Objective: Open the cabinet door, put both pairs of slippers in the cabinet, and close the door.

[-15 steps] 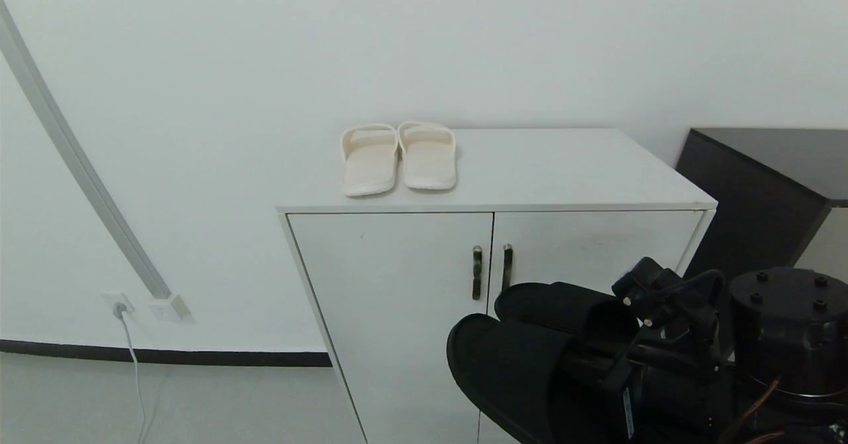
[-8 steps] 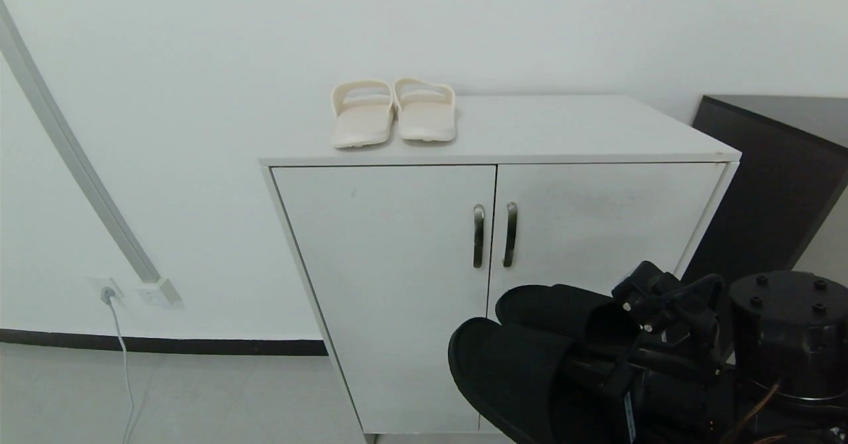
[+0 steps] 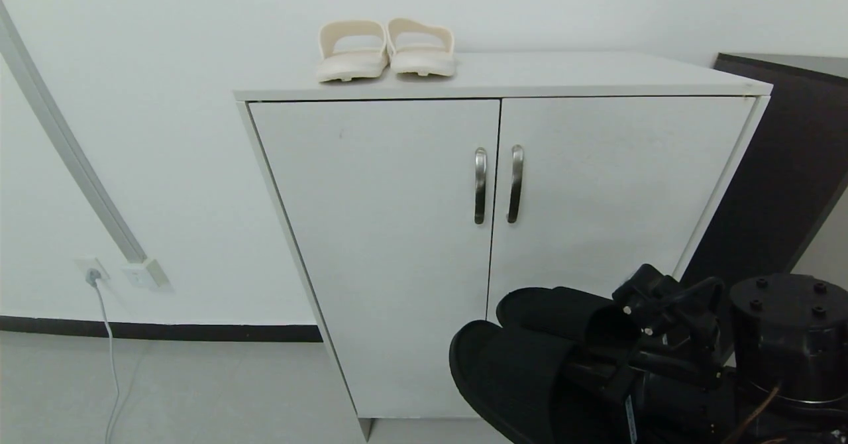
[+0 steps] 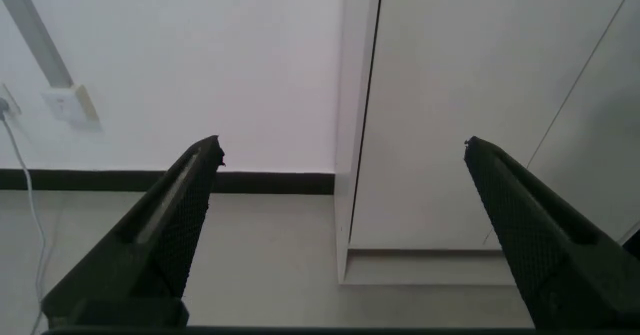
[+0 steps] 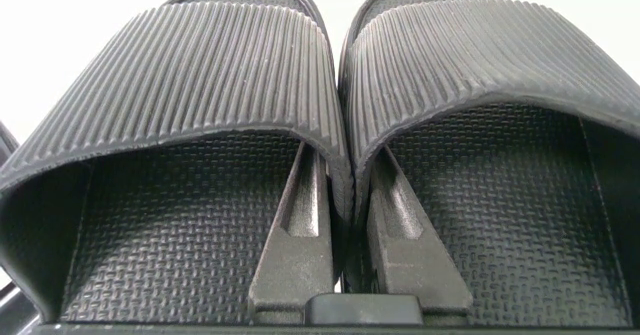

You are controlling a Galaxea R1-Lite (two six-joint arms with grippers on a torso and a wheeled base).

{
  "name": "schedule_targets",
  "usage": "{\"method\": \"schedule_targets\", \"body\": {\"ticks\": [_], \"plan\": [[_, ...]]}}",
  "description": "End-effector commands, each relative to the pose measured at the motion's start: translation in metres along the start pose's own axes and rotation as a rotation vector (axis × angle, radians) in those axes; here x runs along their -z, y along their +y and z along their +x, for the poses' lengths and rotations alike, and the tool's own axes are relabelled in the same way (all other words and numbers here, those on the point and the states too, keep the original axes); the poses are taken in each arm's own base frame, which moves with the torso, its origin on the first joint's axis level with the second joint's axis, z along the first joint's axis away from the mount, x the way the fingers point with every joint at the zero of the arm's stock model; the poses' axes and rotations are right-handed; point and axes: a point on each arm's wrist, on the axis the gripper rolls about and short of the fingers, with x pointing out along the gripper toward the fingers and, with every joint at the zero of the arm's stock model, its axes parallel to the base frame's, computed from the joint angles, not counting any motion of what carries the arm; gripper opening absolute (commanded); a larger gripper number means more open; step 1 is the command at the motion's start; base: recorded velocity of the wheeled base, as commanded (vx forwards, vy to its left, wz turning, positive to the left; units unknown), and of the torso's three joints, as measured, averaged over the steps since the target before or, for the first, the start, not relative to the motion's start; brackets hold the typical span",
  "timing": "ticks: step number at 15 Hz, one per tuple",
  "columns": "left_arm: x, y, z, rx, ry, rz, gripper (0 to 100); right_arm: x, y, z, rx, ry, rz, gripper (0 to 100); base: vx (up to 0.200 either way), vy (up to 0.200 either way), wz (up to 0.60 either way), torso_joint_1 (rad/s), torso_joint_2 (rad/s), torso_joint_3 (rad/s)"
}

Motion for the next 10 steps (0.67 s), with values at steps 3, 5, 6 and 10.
{"method": "schedule_targets", "body": {"ticks": [3,5,6,10], "plan": [[-0.0001,0.0,0.0001,0.001,0.0,0.015,100,0.0004,0.0,-0.0008,0.001,-0.001,0.0,0,0.0,0.0,0.0,0.001,0.08,0.077],[-0.0001,-0.0001,0.0001,0.002,0.0,0.019,100,0.0018,-0.0001,-0.001,0.001,0.004,-0.002,0,0.0,0.0,0.0,0.0,0.0,0.0],[-0.0001,-0.0001,0.0001,0.002,0.0,0.018,100,0.002,-0.0001,-0.0014,0.0,0.004,-0.002,0,0.0,0.0,0.0,0.0,0.0,0.0],[-0.0001,-0.0001,0.0001,0.002,0.0,0.018,100,0.0011,0.0001,-0.0062,-0.001,-0.008,-0.01,0,0.0,0.0,0.0,0.002,0.1,0.076]]}}
